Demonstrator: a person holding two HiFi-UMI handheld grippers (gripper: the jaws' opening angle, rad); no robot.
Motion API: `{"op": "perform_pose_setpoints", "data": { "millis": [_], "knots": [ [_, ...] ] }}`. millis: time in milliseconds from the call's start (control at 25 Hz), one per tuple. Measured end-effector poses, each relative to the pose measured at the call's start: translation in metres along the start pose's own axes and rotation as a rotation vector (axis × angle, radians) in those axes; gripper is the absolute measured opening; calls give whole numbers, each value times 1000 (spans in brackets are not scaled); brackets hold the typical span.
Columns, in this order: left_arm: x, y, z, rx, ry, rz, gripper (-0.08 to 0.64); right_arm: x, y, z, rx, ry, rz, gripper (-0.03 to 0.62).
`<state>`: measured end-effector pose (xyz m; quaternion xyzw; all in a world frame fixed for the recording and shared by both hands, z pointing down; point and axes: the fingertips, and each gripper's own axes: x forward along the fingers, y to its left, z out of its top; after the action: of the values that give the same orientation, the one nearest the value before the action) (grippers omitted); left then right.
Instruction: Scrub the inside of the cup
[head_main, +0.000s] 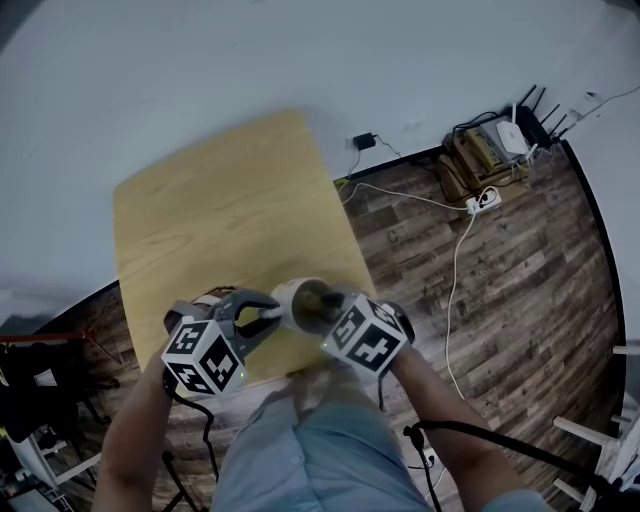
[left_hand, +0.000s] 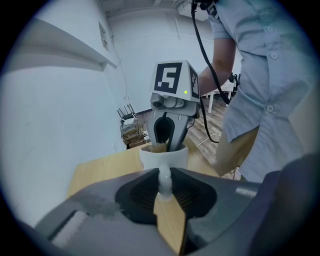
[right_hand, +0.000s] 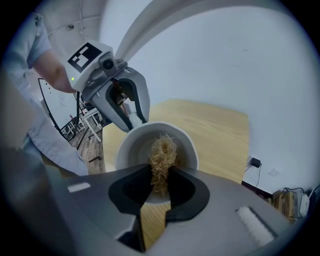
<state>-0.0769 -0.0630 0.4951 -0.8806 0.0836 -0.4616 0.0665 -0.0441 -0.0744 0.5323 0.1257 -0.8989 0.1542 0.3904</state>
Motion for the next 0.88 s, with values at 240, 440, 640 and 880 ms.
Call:
{"op": "perform_pose_setpoints", "data": {
  "millis": [240,440,640,880],
  "knots": [
    [0,1,3,2,0,20,96,0,4,-5,48,43,38,72],
    [2,1,6,20,4,18,96,-1,6,-7,77,66,68,71],
    [2,-2,8,35,11,22,95,-2,12,-7,126,38,104,71],
    [5,0,10,45,14,18,95,-3,11,-3,174,-29,138,71]
  ]
}}
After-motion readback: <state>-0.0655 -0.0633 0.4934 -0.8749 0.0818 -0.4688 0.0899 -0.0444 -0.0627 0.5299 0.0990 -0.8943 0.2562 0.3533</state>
